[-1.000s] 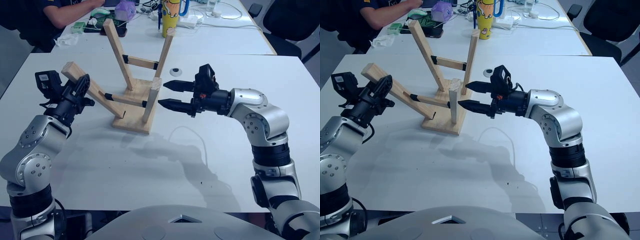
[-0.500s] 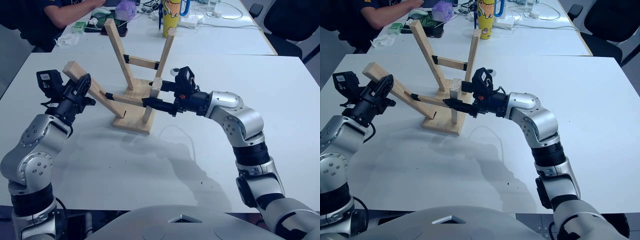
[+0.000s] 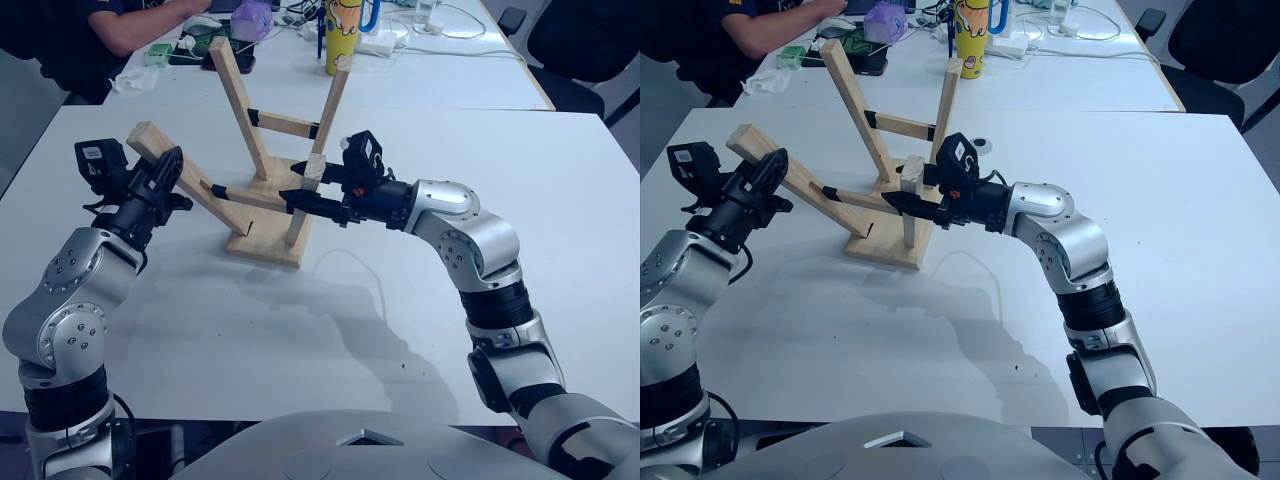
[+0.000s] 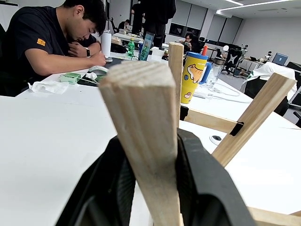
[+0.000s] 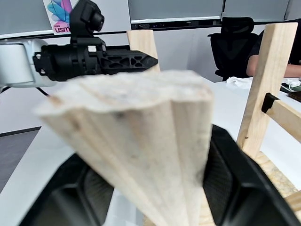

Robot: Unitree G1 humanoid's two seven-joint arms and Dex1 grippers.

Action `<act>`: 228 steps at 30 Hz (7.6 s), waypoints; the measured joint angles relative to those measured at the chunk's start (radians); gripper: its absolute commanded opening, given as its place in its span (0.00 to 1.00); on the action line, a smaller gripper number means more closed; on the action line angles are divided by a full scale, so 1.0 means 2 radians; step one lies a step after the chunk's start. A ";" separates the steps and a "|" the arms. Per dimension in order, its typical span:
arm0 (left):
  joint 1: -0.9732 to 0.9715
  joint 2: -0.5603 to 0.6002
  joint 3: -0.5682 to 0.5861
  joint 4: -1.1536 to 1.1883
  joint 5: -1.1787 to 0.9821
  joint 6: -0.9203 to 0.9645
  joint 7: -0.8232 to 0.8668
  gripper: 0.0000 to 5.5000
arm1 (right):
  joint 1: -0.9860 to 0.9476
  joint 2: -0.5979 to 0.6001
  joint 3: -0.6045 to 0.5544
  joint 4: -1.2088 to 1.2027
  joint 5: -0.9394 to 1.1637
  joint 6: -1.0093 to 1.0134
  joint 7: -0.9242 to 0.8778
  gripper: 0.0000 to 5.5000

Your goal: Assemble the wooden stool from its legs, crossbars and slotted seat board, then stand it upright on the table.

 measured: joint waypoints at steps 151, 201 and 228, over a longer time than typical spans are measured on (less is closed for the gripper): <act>-0.020 0.036 -0.135 0.033 0.128 -0.096 -0.104 0.38 | 0.075 0.007 -0.022 0.045 -0.040 -0.033 -0.030 0.57; -0.303 -0.028 -0.043 0.027 0.112 -0.042 -0.099 0.00 | -0.174 0.040 -0.160 -0.079 0.149 0.021 -0.204 0.00; -0.205 -0.099 -0.031 0.041 0.124 -0.135 -0.125 0.00 | -0.081 0.044 -0.132 0.041 -0.003 -0.098 -0.237 0.00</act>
